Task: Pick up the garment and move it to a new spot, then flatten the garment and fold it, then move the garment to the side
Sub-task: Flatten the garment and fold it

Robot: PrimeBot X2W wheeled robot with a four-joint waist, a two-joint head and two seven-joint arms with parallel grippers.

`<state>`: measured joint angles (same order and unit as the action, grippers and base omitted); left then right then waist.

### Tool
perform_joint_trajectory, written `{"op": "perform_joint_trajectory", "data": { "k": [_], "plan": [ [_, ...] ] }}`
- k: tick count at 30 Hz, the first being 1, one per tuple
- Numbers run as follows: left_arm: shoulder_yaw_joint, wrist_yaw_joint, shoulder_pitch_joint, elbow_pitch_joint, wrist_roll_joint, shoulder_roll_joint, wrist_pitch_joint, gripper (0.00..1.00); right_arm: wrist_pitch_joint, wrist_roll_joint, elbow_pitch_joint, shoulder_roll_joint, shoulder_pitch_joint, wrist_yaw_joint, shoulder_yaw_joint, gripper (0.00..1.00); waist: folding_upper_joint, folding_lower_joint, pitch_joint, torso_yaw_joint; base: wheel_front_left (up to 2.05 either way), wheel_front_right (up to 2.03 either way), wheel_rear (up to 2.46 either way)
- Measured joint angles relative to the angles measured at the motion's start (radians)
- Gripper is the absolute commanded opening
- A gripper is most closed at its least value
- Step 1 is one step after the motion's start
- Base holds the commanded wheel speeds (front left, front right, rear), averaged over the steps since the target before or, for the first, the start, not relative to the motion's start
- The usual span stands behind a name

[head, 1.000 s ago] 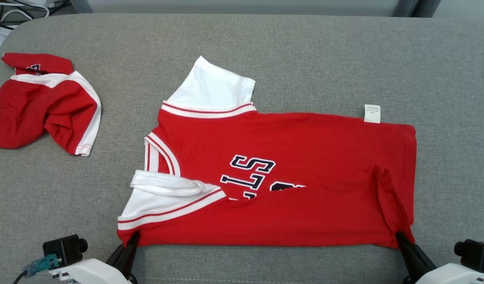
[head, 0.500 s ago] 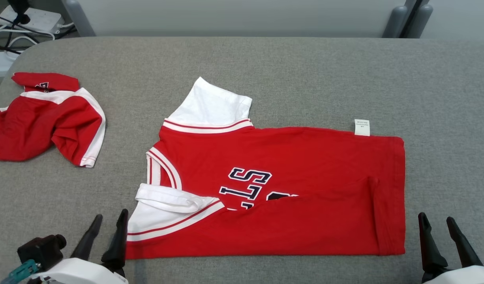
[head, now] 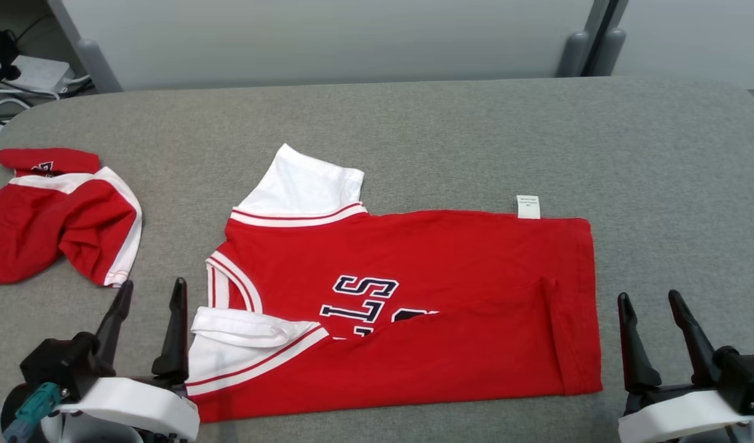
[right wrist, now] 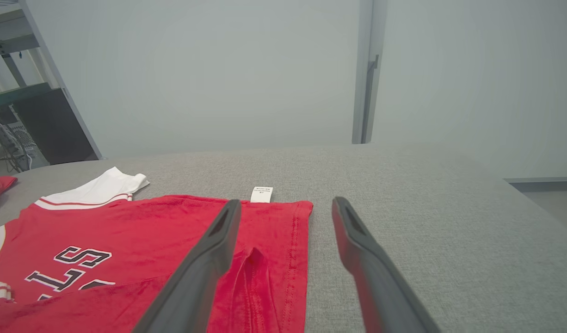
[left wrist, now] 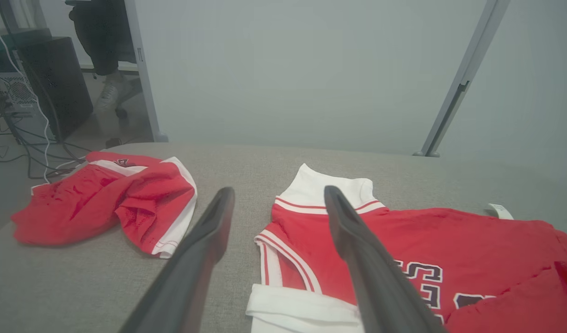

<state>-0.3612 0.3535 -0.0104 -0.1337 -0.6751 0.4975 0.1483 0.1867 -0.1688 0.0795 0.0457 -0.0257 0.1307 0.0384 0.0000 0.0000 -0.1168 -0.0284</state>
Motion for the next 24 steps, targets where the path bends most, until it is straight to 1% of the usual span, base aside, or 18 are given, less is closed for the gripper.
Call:
{"op": "perform_joint_trajectory", "data": {
  "k": [5, 7, 9, 11, 15, 17, 21, 24],
  "plan": [
    [-0.02, 0.004, 0.002, -0.008, -0.001, -0.005, -0.027, 1.0, 0.0, -0.004, 0.01, -0.005, 0.0, 0.0, -0.031, 1.0, 0.0, 0.0, 0.008, -0.027, 0.0, 0.0, 0.0],
    [-0.03, 0.002, 0.001, -0.005, -0.004, -0.004, -0.046, 1.0, 0.0, -0.016, 0.034, -0.005, 0.0, 0.0, -0.051, 1.0, 0.0, 0.0, 0.01, -0.051, 0.0, 0.0, 0.0],
    [-0.035, -0.009, -0.004, 0.005, -0.011, -0.005, -0.06, 1.0, 0.0, -0.018, 0.045, -0.006, 0.004, 0.0, -0.058, 1.0, 0.0, 0.0, 0.009, -0.068, 0.0, 0.0, 0.0],
    [-0.042, -0.03, -0.03, 0.02, -0.018, -0.002, -0.079, 1.0, -0.001, -0.033, 0.069, -0.006, 0.027, 0.0, -0.068, 1.0, 0.0, 0.0, 0.003, -0.085, 0.0, 0.0, 0.0],
    [-0.046, -0.097, -0.154, 0.089, -0.058, 0.006, -0.138, 1.0, -0.008, -0.049, 0.137, -0.005, 0.134, 0.0, -0.093, 1.0, 0.0, 0.0, -0.028, -0.116, 0.0, 0.0, 0.0],
    [-0.047, -0.14, -0.229, 0.141, -0.078, 0.011, -0.17, 1.0, -0.02, -0.066, 0.184, -0.003, 0.197, 0.0, -0.113, 1.0, 0.0, 0.0, -0.047, -0.13, 0.0, 0.0, 0.0],
    [-0.056, -0.233, -0.374, 0.287, -0.129, 0.012, -0.24, 1.0, -0.034, -0.092, 0.3, -0.002, 0.328, 0.0, -0.167, 1.0, 0.0, 0.0, -0.092, -0.157, 0.0, 0.0, 0.0],
    [-0.067, -0.3, -0.474, 0.395, -0.146, 0.008, -0.277, 1.0, -0.035, -0.129, 0.387, -0.001, 0.433, 0.0, -0.199, 1.0, 0.0, 0.0, -0.132, -0.175, 0.0, 0.0, 0.0]
  ]
}}
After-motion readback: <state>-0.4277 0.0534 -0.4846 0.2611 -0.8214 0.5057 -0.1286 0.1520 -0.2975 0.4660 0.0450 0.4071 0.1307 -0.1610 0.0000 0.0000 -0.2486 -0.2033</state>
